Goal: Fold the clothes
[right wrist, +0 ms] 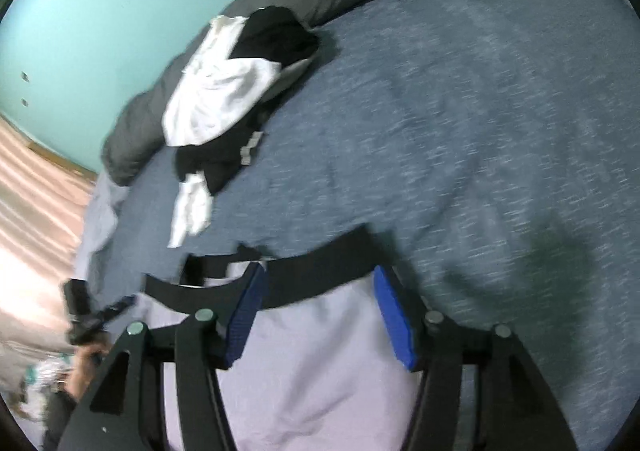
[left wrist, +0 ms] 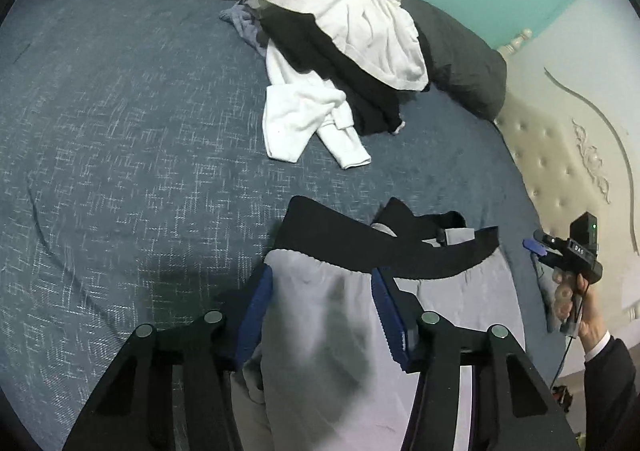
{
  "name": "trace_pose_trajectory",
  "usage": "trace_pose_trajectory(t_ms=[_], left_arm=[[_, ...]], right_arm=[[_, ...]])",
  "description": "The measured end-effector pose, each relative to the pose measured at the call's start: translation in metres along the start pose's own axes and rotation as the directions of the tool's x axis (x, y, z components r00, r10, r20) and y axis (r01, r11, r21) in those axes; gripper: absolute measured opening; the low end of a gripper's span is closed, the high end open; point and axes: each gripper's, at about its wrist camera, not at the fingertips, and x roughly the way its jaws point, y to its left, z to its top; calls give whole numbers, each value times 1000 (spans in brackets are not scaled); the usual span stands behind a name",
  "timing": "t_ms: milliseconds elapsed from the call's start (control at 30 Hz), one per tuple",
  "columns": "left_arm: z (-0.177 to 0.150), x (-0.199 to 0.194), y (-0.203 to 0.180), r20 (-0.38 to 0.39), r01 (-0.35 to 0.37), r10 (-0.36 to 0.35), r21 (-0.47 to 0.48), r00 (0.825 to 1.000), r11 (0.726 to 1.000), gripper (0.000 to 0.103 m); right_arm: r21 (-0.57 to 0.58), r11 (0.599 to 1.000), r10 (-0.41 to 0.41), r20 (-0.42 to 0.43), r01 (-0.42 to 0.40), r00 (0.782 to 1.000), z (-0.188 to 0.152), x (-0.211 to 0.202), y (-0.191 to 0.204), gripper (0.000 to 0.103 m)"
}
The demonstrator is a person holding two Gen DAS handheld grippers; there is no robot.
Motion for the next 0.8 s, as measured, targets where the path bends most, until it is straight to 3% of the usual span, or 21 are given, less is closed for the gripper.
trace_pose_trajectory(t_ms=[200, 467, 500, 600, 667, 733, 800], left_arm=[[0, 6, 7, -7, -31, 31, 2, 1000, 1000, 56], [-1, 20, 20, -19, -15, 15, -23, 1000, 1000, 56], [-1, 22, 21, -22, -8, 7, -24, 1000, 1000, 54], [-3, 28, 22, -33, 9, -10, -18, 999, 1000, 32], [-5, 30, 20, -35, 10, -10, -5, 999, 1000, 27], [-6, 31, 18, -33, 11, -10, 9, 999, 1000, 17], [-7, 28, 14, -23, 1, 0, 31, 1000, 1000, 14]], right_arm=[[-110, 990, -91, -7, 89, 996, -13, 18, -7, 58], [-261, 954, -165, -39, 149, 986, -25, 61, 2, 58], [-269, 951, -171, -38, 154, 985, -26, 65, 2, 53], [-268, 952, -158, -13, 149, 987, -27, 68, 2, 32], [-271, 950, -162, 0, 156, 987, -28, 67, 1, 19], [-291, 943, -164, 19, 162, 986, -29, 64, 4, 12], [-316, 934, -165, 41, 169, 986, -31, 59, 8, 10]])
